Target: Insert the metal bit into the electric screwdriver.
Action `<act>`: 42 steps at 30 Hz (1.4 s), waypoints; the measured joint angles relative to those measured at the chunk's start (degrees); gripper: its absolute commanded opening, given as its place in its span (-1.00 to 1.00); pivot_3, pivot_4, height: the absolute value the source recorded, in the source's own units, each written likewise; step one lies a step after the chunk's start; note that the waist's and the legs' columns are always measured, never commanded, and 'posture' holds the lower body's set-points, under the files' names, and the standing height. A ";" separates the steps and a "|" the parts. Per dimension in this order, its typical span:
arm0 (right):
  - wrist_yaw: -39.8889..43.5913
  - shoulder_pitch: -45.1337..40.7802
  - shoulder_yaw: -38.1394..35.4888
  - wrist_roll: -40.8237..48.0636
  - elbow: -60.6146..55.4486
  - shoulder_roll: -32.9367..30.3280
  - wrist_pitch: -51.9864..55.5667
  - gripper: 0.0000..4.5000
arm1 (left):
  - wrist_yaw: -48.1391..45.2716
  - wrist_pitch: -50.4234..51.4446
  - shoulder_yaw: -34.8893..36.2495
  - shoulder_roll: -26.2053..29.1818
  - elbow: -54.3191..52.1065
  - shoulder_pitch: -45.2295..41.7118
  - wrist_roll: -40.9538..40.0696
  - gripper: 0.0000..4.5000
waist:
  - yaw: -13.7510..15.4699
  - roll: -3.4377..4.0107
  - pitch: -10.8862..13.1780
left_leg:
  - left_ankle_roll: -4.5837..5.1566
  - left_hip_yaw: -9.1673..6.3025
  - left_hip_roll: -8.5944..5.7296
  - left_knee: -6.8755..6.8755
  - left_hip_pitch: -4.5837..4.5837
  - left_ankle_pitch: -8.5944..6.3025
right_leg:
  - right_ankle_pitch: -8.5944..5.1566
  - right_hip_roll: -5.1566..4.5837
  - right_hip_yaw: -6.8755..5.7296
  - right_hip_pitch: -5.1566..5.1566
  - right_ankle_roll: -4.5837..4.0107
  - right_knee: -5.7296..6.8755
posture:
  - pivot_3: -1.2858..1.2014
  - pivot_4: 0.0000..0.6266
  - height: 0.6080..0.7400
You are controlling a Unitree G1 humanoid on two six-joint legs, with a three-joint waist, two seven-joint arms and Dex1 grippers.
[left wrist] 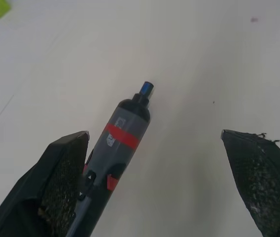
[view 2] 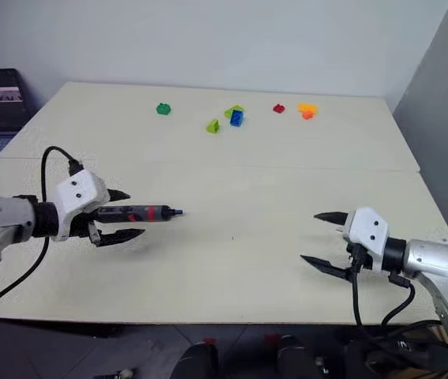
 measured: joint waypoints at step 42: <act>9.47 -12.85 2.82 13.84 2.98 1.20 4.66 1.00 | -19.66 -20.84 -24.27 -15.71 45.74 -39.59 31.37 1.00 | -0.01 0.04 0.04 | 0.06 -0.57 -0.01 0.75 -0.23 0.04 | 0.03 0.19 -0.28 0.00 0.01 0.90 | 0.03 -0.52 1.00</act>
